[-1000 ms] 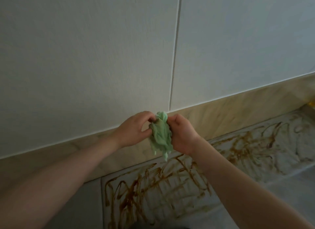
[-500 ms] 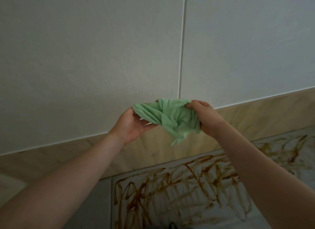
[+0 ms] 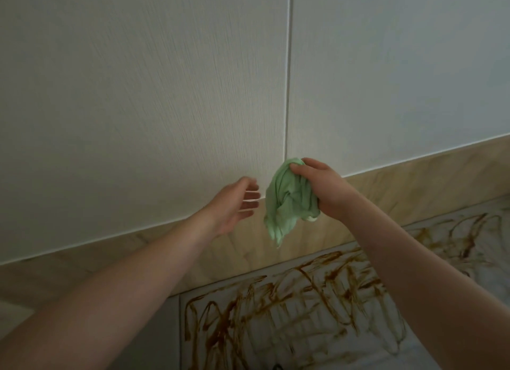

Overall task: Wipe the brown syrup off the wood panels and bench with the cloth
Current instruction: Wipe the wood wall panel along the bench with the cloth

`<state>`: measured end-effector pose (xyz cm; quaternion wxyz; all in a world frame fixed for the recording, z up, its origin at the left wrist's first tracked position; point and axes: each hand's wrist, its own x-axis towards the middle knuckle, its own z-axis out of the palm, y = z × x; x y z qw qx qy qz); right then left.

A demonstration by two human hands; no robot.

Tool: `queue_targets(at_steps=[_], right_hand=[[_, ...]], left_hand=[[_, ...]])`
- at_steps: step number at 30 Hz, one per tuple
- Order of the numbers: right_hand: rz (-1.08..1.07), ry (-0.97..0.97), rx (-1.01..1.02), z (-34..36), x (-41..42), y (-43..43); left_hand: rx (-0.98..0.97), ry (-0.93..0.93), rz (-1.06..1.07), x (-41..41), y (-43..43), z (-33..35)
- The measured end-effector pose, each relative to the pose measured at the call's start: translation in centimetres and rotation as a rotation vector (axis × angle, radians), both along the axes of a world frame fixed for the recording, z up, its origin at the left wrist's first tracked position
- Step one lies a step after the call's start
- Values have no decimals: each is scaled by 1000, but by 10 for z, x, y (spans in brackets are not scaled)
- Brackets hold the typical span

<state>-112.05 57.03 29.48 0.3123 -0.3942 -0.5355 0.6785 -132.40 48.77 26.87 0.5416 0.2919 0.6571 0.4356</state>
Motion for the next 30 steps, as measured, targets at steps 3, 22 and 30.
queue_targets(at_steps=[3,22,30], right_hand=[[48,103,-70,-2,3,-6],[-293,451,-486,-91,31,1],[-297,1018,-857,-113,7,-29]], left_hand=[[-101,-230,-198,11,10,6],[258,-222,-95,79,60,36],[18,942,-268,56,78,2]])
